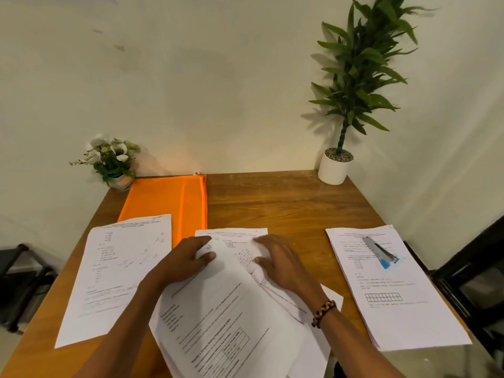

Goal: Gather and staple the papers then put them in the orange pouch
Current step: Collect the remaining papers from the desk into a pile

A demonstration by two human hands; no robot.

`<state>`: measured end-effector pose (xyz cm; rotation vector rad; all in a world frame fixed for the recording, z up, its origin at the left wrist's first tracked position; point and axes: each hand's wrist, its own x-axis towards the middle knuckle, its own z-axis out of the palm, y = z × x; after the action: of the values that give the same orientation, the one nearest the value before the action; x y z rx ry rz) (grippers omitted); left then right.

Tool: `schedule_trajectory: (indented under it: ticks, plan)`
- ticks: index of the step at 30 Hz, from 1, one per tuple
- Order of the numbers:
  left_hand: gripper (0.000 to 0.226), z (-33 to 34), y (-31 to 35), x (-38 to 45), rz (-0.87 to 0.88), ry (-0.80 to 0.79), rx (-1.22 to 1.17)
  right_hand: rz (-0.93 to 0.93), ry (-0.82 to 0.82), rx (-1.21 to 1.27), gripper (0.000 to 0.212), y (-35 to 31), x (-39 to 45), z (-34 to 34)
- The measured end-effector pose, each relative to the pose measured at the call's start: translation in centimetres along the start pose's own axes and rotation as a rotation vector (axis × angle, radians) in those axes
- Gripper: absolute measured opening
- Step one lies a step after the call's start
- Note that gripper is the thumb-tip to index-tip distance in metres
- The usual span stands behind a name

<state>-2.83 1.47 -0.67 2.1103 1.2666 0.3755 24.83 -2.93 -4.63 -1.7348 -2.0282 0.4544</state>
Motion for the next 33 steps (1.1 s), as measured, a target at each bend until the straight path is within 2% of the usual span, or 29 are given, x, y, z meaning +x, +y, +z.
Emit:
schedule_trajectory:
  ticks: [3,6,8,11,14,17,19,23,26,29,33]
  plan:
    - [0.038,-0.1,0.1,0.8,-0.031,-0.041,0.046,0.272,0.003,-0.142,0.077,-0.9,2.2,-0.1]
    - [0.05,-0.2,0.3,1.7,-0.011,-0.072,0.116,0.505,-0.027,-0.03,0.09,-1.9,4.0,0.5]
    - [0.051,-0.1,0.3,2.3,-0.006,-0.081,0.144,0.598,0.044,0.091,0.082,-2.2,4.8,0.9]
    - [0.054,0.4,0.3,2.8,-0.05,-0.055,0.216,0.676,0.17,0.322,0.047,-1.7,5.8,1.6]
    - [0.052,0.3,1.1,2.8,-0.041,-0.046,0.284,0.614,0.22,0.618,0.029,-0.9,6.2,2.2]
    - [0.049,-0.8,2.2,3.1,0.061,-0.049,0.123,0.5,0.228,0.777,0.022,-0.9,6.5,1.2]
    - [0.049,-1.8,2.8,3.8,0.085,-0.021,0.087,0.391,0.161,0.854,0.017,-1.3,7.2,0.3]
    - [0.02,-3.6,4.2,5.9,0.255,0.181,0.137,0.172,0.009,0.798,0.023,-3.7,8.7,-2.2]
    - [0.022,-4.9,4.9,7.4,0.353,0.369,0.289,0.047,0.008,0.735,0.026,-5.4,9.9,-3.9]
    - [0.022,-6.1,4.9,8.1,0.344,0.333,0.148,-0.039,-0.027,0.684,0.03,-6.5,10.8,-5.1]
    - [0.017,-6.6,4.7,8.4,0.283,0.34,0.099,-0.075,-0.081,0.734,0.03,-7.7,11.1,-6.1]
